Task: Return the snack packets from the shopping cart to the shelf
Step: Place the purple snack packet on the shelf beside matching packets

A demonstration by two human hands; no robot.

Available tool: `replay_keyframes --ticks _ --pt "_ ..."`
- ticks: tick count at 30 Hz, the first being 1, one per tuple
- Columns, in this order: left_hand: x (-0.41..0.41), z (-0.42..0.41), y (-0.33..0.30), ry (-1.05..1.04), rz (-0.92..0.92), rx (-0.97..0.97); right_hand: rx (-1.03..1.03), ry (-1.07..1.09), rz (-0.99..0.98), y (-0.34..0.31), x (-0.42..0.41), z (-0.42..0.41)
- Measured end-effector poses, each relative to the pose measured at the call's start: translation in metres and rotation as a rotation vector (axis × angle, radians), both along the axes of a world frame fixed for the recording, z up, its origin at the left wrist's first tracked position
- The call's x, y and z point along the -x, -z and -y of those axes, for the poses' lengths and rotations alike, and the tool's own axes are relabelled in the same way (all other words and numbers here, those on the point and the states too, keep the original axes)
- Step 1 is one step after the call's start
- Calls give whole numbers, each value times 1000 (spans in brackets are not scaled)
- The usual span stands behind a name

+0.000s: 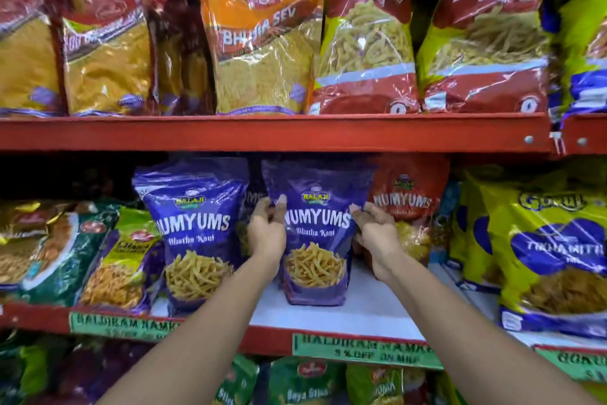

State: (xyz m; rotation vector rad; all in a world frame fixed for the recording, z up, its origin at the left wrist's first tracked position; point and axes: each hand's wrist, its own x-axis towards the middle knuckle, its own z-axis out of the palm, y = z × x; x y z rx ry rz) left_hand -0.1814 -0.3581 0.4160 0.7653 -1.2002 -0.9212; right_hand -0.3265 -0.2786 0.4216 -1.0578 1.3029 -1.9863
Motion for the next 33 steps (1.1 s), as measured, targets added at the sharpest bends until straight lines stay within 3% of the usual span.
replay_keyframes --ticks 4,6,11,18,22,26,30,33 --pt "-3 -5 41 171 241 -127 -219 -121 -57 34 -7 -1" --pt "-6 -11 54 210 271 -126 -298 -129 -105 50 -14 -8" --pt "-15 -36 53 262 263 -134 -228 -134 -101 59 -26 -29" --pt "-29 -79 55 226 288 -70 -232 -181 -258 59 -36 -70" --pt "-27 -107 75 92 536 37 -356 8 -700 80 -41 -96" --pt "-25 -151 133 -98 799 315 -358 259 -1079 134 -39 -137" --pt "-18 -196 197 -178 972 414 -413 448 -1252 200 -38 -184" --pt "-15 -230 250 -93 1091 393 -476 419 -1230 256 -33 -224"
